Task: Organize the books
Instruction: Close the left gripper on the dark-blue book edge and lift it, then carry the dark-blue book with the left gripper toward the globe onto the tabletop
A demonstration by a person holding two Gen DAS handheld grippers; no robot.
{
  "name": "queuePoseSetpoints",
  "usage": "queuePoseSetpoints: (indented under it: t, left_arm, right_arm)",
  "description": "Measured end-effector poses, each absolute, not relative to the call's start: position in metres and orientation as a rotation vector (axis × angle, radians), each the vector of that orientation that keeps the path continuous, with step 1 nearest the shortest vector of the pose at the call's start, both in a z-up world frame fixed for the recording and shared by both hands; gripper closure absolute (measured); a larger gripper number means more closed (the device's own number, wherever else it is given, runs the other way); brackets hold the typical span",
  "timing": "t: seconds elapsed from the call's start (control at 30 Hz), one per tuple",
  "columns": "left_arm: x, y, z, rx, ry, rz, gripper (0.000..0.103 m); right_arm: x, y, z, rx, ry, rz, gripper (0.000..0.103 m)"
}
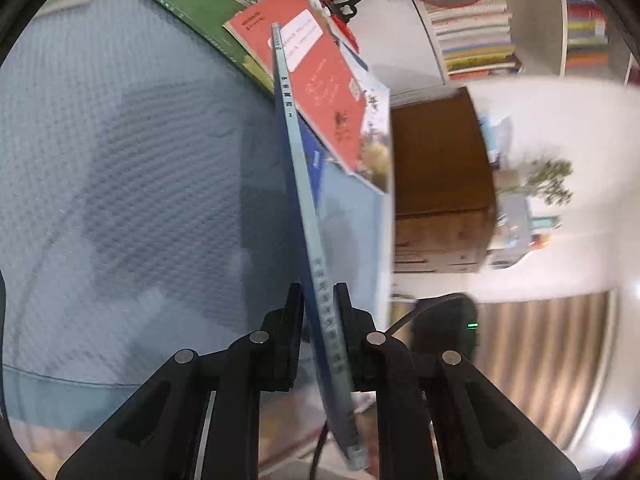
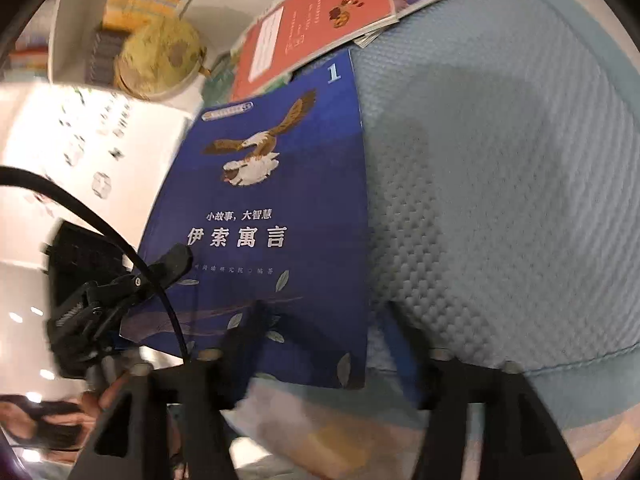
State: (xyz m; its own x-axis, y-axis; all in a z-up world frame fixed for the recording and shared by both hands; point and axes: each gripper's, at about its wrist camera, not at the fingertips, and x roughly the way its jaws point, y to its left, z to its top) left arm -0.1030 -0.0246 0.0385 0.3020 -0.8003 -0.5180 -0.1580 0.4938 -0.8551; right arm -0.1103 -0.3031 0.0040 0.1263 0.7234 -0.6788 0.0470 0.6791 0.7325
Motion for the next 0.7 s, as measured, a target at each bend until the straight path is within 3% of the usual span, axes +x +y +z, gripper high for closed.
queuePoseSetpoints:
  t: [0.17, 0.23, 0.33, 0.43, 0.7]
  left_arm:
    - [-0.099, -0.022, 0.037, -1.087, 1.229, -0.575, 0.092]
    - [-0.099, -0.023, 0.029, -1.124, 1.248, -0.581, 0.092]
    - [-0.102, -0.020, 0.021, -1.165, 1.261, -0.557, 0.092]
    - [-0.103, -0.021, 0.026, -1.030, 1.279, -0.504, 0.092]
    - [-0.121, -0.039, 0.059, -0.648, 1.268, -0.480, 0.092]
  right_arm:
    - [-0.100, -0.310, -0.016, 0.930, 1.355, 0.639, 0.034]
    - [-0.093, -0.307, -0.024, 1.013, 1.342, 0.670, 0.047]
    - [-0.088, -0.302, -0.028, 1.044, 1.340, 0.663, 0.055]
    - [-0.098, -0.297, -0.015, 0.940, 1.336, 0.656, 0.065]
    - [-0.117, -0.249, 0.058, 0.394, 1.236, 0.594, 0.066]
